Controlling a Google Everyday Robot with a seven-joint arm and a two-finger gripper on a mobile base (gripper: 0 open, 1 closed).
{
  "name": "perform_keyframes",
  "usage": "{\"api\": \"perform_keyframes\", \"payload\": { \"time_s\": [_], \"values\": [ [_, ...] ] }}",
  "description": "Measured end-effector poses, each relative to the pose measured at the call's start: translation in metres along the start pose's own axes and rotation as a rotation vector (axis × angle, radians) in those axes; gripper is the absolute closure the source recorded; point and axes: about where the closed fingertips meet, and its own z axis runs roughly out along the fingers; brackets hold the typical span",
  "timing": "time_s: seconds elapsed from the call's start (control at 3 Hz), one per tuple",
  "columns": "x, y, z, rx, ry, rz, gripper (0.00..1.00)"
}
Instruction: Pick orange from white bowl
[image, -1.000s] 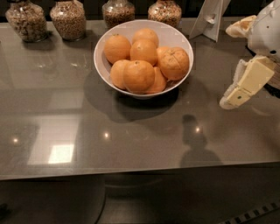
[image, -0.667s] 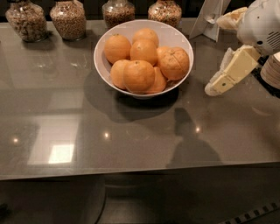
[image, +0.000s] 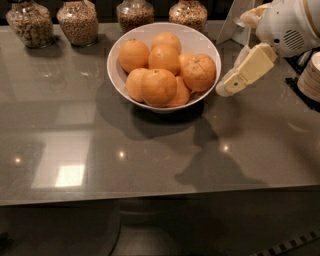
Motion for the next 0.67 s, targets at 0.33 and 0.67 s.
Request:
{"api": "perform_keyframes", "payload": {
  "time_s": [0.33, 0.67],
  "values": [
    [0.0006, -0.0017, 0.0044, 0.034, -0.007, 0.001, 0.00],
    [0.0016, -0.0075, 0.0137, 0.082, -0.025, 0.017, 0.00]
  ]
}}
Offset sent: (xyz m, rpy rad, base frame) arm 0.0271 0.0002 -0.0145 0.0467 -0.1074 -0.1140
